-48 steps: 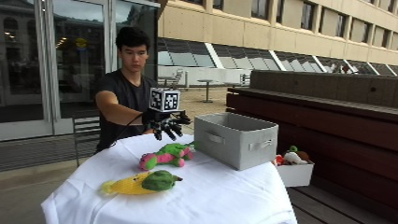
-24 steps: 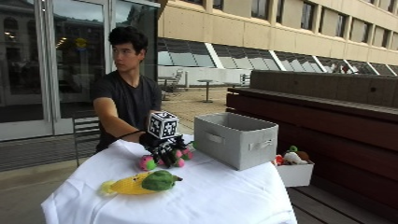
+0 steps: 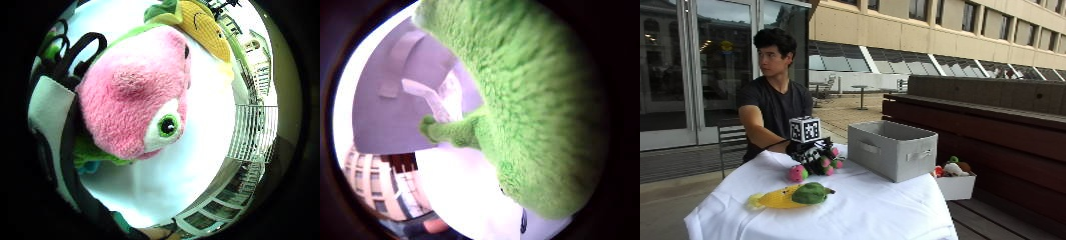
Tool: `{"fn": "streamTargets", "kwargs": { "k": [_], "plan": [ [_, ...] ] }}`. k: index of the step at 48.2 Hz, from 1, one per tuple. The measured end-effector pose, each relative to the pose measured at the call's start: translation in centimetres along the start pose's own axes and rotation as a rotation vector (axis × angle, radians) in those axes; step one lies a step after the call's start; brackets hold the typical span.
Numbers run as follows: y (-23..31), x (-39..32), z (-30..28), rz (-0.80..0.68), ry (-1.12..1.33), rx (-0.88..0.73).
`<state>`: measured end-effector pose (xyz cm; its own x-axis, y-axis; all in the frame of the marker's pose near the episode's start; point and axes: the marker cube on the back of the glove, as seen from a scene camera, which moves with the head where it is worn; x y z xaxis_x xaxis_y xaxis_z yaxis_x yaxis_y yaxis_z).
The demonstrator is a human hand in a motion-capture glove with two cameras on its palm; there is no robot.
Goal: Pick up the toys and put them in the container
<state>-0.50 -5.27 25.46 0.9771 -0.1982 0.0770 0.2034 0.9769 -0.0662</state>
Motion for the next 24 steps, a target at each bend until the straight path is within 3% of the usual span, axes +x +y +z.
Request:
{"fn": "streamTargets", "kwargs": {
  "k": [12, 24],
  "plan": [
    [-0.5, 1.1, -1.4, 0.07, 0.073, 0.105],
    [-0.8, 2.2, -5.3, 0.12, 0.0, 0.04]
  ]
}}
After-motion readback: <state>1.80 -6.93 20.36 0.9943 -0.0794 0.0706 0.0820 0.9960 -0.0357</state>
